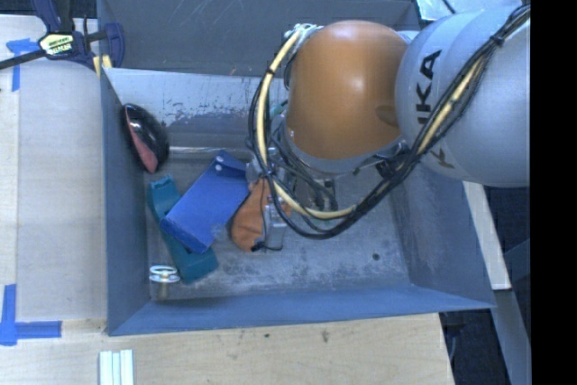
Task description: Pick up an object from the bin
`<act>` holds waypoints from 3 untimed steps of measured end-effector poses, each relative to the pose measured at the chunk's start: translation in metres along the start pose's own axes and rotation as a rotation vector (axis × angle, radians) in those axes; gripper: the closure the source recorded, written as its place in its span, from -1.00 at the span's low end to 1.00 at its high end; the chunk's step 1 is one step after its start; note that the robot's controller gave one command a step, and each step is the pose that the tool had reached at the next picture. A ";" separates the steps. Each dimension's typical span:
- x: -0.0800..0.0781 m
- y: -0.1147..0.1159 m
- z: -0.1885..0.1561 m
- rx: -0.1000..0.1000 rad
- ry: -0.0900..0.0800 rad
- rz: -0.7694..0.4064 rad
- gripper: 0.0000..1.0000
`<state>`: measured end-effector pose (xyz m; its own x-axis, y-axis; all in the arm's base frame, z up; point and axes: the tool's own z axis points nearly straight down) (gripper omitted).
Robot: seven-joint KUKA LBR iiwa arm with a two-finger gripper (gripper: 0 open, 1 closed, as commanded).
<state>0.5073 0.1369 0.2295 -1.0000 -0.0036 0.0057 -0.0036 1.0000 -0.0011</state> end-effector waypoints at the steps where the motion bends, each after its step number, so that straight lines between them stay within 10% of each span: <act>1: -0.002 -0.001 -0.005 -0.002 -0.009 0.004 -1.00; 3: -0.021 0.061 0.116 -0.001 -0.017 -0.213 -1.00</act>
Offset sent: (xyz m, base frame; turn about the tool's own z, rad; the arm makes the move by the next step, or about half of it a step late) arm 0.0475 0.0694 -0.1595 -0.7416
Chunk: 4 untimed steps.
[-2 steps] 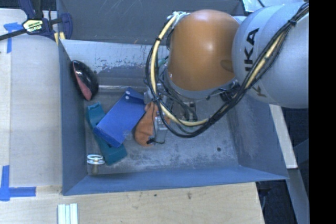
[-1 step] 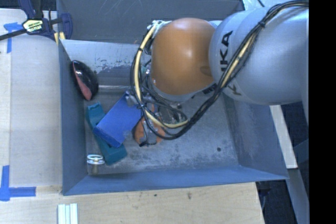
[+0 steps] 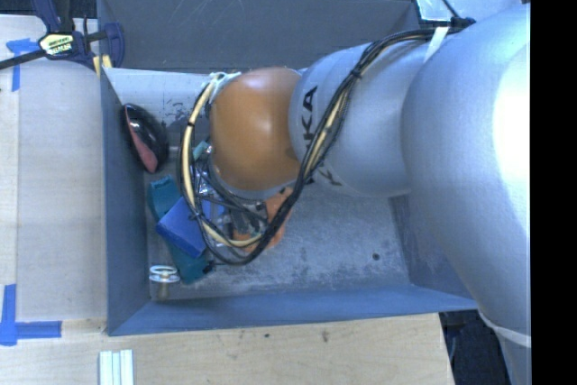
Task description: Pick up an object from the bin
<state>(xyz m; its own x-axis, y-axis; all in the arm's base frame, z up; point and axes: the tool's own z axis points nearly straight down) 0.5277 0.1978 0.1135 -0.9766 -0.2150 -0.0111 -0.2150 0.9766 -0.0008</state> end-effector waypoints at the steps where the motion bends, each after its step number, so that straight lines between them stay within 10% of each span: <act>1: 0.000 0.003 0.003 0.001 -0.001 0.075 -1.00; 2: 0.018 0.028 -0.005 -0.001 0.002 -0.236 -1.00; 3: 0.022 0.030 0.018 -0.007 -0.007 -0.282 1.00; 4: 0.022 0.030 0.018 -0.007 -0.007 -0.282 1.00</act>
Offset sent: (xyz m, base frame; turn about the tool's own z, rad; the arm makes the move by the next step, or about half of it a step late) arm -0.0439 0.0373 0.0089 -0.4586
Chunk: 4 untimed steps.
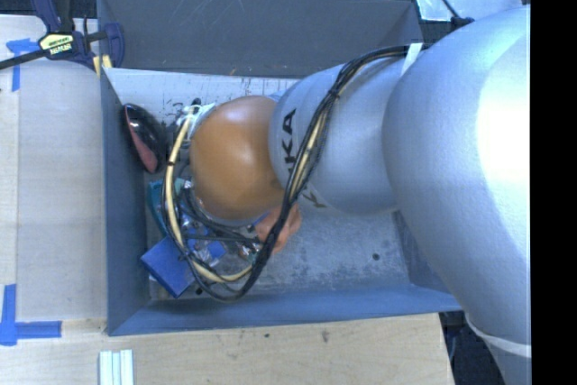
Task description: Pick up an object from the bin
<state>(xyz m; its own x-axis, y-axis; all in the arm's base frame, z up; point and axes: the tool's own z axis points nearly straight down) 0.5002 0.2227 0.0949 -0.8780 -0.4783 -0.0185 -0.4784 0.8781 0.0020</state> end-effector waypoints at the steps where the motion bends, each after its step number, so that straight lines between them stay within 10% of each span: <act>1: 0.000 0.000 -0.002 0.000 0.000 -0.001 1.00; 4: -0.001 0.000 -0.001 -0.001 0.003 0.001 1.00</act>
Offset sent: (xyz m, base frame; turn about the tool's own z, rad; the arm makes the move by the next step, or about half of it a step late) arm 0.0001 0.0001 0.0485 0.0000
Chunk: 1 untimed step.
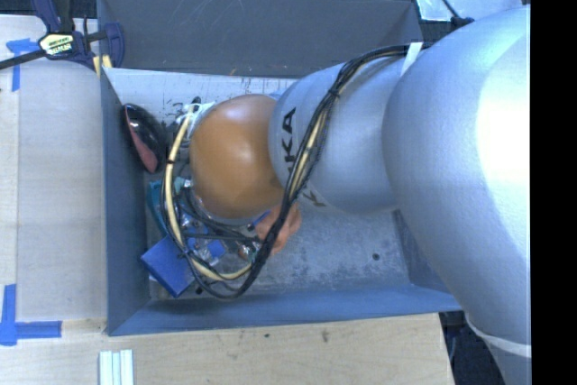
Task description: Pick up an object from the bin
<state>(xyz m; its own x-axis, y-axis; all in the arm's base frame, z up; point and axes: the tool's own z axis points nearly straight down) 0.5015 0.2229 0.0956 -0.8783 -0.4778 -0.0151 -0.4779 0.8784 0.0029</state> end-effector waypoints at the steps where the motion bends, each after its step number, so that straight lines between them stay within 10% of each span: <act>1: 0.000 0.000 0.000 0.000 0.000 0.001 1.00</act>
Offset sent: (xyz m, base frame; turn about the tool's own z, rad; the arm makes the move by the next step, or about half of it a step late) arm 0.0001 0.0000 0.0558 0.0000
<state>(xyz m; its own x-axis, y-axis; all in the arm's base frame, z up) 0.5014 0.2228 0.0954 -0.8786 -0.4774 -0.0155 -0.4775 0.8786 0.0031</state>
